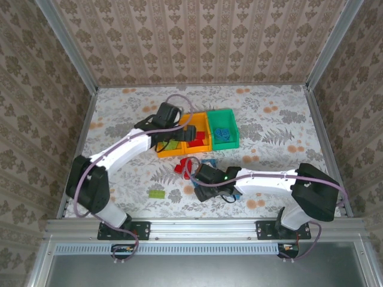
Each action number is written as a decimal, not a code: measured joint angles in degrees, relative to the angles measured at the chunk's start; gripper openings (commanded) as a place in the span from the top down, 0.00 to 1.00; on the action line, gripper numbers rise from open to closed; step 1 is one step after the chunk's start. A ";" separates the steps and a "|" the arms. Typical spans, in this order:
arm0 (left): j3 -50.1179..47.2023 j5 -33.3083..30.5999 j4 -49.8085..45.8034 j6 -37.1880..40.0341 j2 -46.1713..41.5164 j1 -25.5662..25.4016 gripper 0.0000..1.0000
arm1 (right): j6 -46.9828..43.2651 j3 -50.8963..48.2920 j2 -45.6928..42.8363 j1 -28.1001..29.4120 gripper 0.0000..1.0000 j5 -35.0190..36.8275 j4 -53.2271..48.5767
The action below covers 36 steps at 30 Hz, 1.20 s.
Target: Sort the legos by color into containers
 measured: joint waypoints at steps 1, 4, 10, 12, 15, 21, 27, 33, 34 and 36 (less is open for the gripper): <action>-2.05 -0.37 -0.11 -0.17 -2.14 0.79 0.00 | -0.07 0.04 0.44 0.00 0.24 0.11 0.02; -7.48 -1.51 -0.83 -0.50 -7.65 3.45 0.00 | -0.22 1.01 1.79 0.00 0.33 0.09 -0.15; -18.16 -3.28 -3.98 -0.94 -18.14 7.98 0.00 | -0.37 1.88 4.42 0.00 0.56 -0.22 -0.17; -20.85 -3.96 -5.81 -1.07 -21.59 8.55 0.00 | -0.37 2.01 4.37 0.00 0.62 -0.39 -0.15; -23.80 -5.09 -8.76 -1.66 -26.80 9.46 0.00 | -0.66 2.73 4.13 -0.02 0.65 -0.66 -0.74; -28.92 -6.03 -13.07 -5.11 -35.15 9.55 0.00 | -2.56 6.23 -2.16 -1.68 0.65 -0.90 -3.41; -35.52 -6.29 -15.89 -11.06 -40.04 3.15 0.00 | -4.98 12.46 -4.81 -12.90 0.68 -2.78 -3.28; -37.07 -7.74 -16.72 -16.63 -39.98 -4.52 0.00 | -7.04 24.98 6.93 -21.42 0.67 -5.14 -3.28; -37.38 -8.09 -16.68 -17.55 -39.98 -5.66 0.00 | -7.17 27.61 9.70 -22.16 0.67 -5.90 -3.48; -38.23 -8.68 -16.57 -19.06 -39.89 -7.56 0.00 | -7.32 31.89 14.40 -23.32 0.67 -7.15 -3.67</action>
